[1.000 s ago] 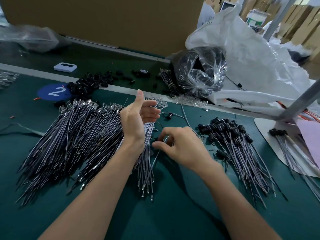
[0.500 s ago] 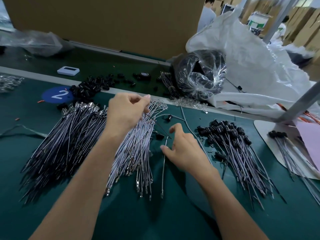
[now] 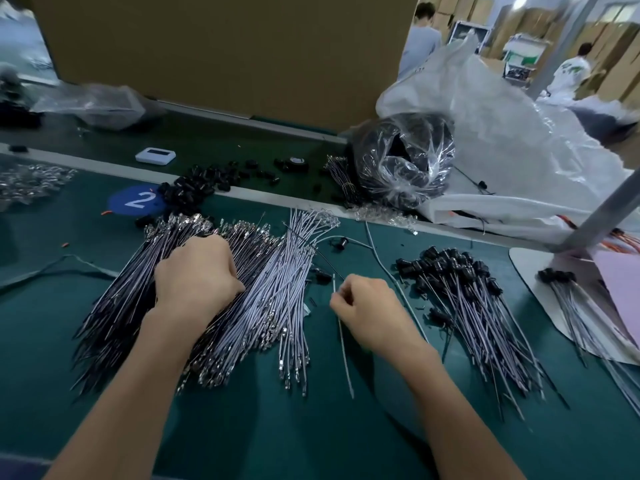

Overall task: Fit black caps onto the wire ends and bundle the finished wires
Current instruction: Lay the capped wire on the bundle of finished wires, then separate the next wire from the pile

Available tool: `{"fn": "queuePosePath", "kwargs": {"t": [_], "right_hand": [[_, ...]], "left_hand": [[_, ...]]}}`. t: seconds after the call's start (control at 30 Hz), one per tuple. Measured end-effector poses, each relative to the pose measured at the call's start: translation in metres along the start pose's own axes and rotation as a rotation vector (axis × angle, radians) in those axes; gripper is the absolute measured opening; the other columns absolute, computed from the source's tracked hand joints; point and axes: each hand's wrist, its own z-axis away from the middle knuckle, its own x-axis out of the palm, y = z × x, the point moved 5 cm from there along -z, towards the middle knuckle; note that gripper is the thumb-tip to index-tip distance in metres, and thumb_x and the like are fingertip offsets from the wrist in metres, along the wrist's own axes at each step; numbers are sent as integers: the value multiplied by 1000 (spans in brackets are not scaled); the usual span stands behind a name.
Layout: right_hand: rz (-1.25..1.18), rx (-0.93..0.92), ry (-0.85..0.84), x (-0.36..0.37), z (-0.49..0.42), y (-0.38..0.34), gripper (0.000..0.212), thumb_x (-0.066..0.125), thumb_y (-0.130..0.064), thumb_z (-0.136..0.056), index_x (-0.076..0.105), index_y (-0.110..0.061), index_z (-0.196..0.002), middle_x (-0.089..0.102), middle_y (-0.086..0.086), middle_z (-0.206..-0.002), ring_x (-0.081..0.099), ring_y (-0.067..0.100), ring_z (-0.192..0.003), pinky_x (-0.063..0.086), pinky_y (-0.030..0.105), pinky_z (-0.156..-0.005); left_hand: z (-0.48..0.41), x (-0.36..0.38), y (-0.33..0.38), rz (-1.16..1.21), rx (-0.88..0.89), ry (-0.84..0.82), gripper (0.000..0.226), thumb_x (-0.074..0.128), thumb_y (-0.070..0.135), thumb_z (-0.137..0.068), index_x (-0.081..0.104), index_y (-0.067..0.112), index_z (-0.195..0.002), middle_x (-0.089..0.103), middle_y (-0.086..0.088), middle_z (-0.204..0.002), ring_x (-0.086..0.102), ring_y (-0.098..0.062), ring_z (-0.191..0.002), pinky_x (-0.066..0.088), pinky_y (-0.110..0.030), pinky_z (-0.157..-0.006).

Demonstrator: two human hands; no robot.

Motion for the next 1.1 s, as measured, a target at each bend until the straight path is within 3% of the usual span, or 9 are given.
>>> {"fn": "queuePosePath", "kwargs": {"t": [0.13, 0.23, 0.3, 0.43, 0.57, 0.73, 0.9, 1.1], "right_hand": [[-475, 41, 162, -23, -5, 18, 20, 65, -20, -91, 62, -16, -72, 67, -3, -65, 49, 0, -49, 40, 17, -51], [-721, 111, 228, -29, -7, 33, 6, 70, -16, -89, 64, -19, -89, 67, -4, -74, 53, 1, -59, 43, 17, -57], [-788, 142, 230, -27, -7, 38, 13, 70, -12, -88, 66, -24, -93, 67, -3, -81, 58, 6, -72, 49, 16, -65], [-796, 119, 278, -28, -7, 38, 15, 71, -10, -87, 73, -24, -81, 72, 0, -80, 61, 7, -75, 52, 23, -75], [-731, 86, 312, -27, -6, 38, 13, 74, -14, -85, 73, -24, -77, 72, 2, -74, 61, 10, -69, 53, 29, -72], [-654, 81, 405, -27, -4, 40, 13, 75, -17, -84, 75, -27, -75, 71, -7, -67, 62, 4, -62, 51, 17, -61], [-661, 80, 445, -29, -4, 43, 19, 75, -16, -84, 72, -30, -72, 69, -12, -64, 57, -3, -57, 46, 11, -57], [-623, 52, 419, -25, -5, 41, 11, 74, -15, -85, 75, -23, -78, 66, -17, -60, 55, -4, -55, 42, 9, -57]], "left_hand": [[-2, -2, -3, 59, -25, 16, 13, 80, 25, -80, 73, 27, -69, 61, 8, -66, 53, -15, -63, 41, -28, -59], [-3, -4, -4, 12, -13, 66, 13, 75, 22, -84, 74, 25, -72, 62, 5, -66, 56, -17, -63, 37, -24, -50], [-5, -3, -3, -26, 8, 72, 16, 70, 21, -88, 74, 23, -72, 63, 3, -67, 58, -18, -63, 34, -23, -47], [-7, 1, 2, -20, 36, -43, 15, 78, 37, -79, 67, 27, -82, 66, 4, -82, 60, -17, -77, 45, -29, -65], [-8, 5, 2, 80, 45, -119, 23, 82, 26, -78, 63, 29, -66, 68, 2, -86, 63, -20, -84, 54, -35, -76], [-7, 3, -4, 86, 47, -27, 29, 75, 15, -83, 64, 28, -59, 62, 10, -70, 61, -15, -72, 50, -31, -64], [-3, 3, -2, 83, 53, -109, 26, 78, 29, -81, 54, 31, -73, 67, 3, -89, 63, -20, -89, 54, -39, -85], [-6, 2, -2, 146, 76, -185, 22, 77, 21, -83, 58, 30, -74, 62, 4, -83, 61, -17, -84, 53, -37, -86]]}}
